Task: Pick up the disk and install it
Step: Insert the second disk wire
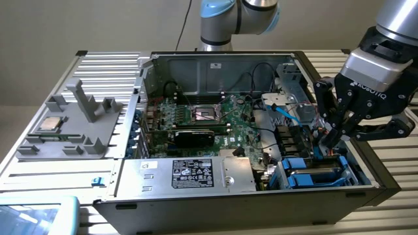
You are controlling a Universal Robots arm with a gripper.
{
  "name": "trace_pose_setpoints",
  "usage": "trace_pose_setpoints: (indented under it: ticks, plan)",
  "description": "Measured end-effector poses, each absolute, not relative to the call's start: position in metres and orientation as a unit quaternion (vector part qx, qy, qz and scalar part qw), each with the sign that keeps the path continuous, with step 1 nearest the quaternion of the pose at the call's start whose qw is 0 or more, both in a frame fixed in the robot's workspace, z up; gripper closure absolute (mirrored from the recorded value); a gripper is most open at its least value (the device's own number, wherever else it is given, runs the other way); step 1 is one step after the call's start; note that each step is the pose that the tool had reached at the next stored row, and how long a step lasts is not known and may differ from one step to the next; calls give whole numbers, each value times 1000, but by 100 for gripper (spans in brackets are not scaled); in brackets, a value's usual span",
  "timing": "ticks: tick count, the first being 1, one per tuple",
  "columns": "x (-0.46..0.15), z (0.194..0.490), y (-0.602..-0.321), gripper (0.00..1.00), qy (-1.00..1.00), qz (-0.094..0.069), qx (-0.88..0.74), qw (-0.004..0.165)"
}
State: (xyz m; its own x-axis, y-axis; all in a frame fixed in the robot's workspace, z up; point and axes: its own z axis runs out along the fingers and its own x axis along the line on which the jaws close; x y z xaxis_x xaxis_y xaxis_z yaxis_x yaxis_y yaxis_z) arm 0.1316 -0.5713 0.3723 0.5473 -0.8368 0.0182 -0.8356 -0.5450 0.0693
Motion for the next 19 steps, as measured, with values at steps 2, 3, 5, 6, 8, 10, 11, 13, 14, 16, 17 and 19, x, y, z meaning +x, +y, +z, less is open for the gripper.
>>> trace_pose_setpoints:
  ticks: [2, 3, 5, 6, 8, 10, 11, 13, 14, 16, 17, 19]
  plan:
    - [132, 372, -571, 89, -460, -8, 887, 35]
    - [132, 372, -571, 89, -452, -7, 892, 35]
    - [132, 372, -571, 89, -435, -7, 899, 35]
    - [132, 372, -571, 89, -427, -7, 903, 35]
    - [132, 372, -571, 89, -411, -6, 911, 35]
    - [132, 372, -571, 89, -394, -5, 918, 35]
    - [132, 372, -571, 89, -385, -5, 922, 36]
    - [132, 372, -571, 89, -369, -4, 929, 36]
    - [132, 372, -571, 89, -360, -4, 932, 36]
    - [132, 372, -571, 89, -343, -3, 939, 36]
    - [132, 372, -571, 89, -335, -3, 942, 36]
    - [132, 372, -571, 89, -318, -2, 947, 36]
